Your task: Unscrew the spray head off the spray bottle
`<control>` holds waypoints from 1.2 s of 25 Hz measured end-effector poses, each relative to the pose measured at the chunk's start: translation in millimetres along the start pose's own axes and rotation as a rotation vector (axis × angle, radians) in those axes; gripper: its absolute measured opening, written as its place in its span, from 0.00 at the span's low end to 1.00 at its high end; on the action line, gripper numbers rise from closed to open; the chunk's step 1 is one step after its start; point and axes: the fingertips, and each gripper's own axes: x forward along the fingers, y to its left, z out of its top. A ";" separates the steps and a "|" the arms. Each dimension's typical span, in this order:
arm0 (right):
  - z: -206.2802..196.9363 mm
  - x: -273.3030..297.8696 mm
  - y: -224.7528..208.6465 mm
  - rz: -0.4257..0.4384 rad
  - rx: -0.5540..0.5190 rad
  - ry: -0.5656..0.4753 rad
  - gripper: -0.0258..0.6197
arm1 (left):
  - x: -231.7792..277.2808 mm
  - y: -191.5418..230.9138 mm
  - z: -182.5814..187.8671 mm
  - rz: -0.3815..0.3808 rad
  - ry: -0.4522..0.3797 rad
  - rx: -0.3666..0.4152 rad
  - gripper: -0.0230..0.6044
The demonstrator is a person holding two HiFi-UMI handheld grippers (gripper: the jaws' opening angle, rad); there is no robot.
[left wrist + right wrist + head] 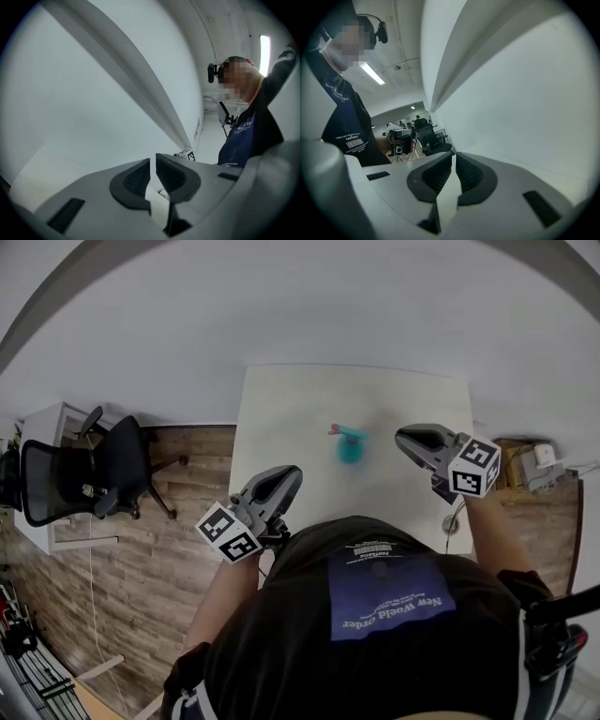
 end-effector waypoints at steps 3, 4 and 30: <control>-6.0 12.4 2.5 0.020 -0.018 0.040 0.09 | 0.5 1.4 -6.8 -0.006 0.035 0.006 0.11; -9.1 15.1 3.8 0.023 -0.020 0.053 0.11 | 0.4 2.1 -8.4 -0.010 0.043 0.006 0.11; -84.9 110.0 -19.6 0.019 -0.351 0.846 0.38 | -34.7 34.7 -13.1 -0.009 -0.007 -0.049 0.11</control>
